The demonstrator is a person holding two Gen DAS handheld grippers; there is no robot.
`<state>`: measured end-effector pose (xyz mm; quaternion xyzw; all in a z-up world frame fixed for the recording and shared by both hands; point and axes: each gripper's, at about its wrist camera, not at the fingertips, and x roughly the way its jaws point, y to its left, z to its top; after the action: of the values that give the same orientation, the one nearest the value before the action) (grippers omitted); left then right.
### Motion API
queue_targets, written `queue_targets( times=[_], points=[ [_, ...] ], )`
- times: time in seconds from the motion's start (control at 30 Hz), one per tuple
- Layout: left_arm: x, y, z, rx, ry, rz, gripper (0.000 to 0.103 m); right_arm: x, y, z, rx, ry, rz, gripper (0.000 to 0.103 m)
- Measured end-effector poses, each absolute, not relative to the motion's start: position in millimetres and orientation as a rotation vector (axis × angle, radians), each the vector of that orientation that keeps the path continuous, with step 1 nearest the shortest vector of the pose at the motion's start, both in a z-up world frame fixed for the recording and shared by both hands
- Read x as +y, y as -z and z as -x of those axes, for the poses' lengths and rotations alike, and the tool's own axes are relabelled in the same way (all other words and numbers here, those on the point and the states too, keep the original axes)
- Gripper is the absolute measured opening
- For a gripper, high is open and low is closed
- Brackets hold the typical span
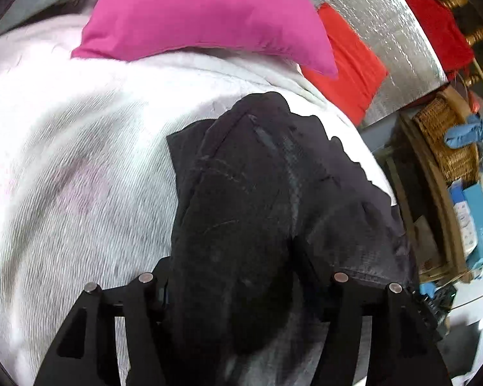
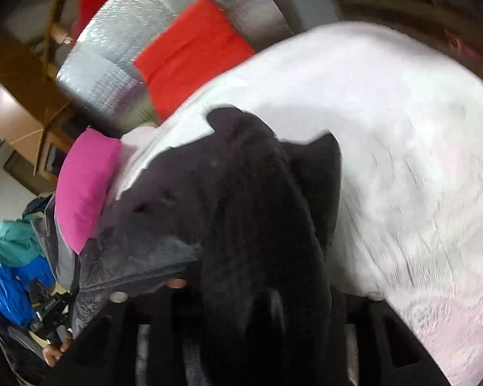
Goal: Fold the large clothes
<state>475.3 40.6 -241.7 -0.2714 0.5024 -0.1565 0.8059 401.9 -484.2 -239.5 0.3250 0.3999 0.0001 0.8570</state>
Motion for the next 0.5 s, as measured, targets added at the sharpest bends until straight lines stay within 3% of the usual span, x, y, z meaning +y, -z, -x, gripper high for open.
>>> queue_targets(
  times=[0.27, 0.37, 0.5],
  points=[
    [64.0, 190.4, -430.6, 0.948, 0.179, 0.443, 0.077, -503.0, 200.0, -342.5, 0.724, 0.096, -0.746, 0.067],
    [62.0, 167.8, -390.3, 0.826, 0.065, 0.275, 0.084, -500.3, 184.8, -312.7, 0.651, 0.111, -0.766, 0.071],
    [42.4, 157.5, -350.0, 0.742, -0.021, 0.063, 0.086, -482.0, 173.3, -290.7, 0.610, 0.098, -0.760, 0.077]
  ],
)
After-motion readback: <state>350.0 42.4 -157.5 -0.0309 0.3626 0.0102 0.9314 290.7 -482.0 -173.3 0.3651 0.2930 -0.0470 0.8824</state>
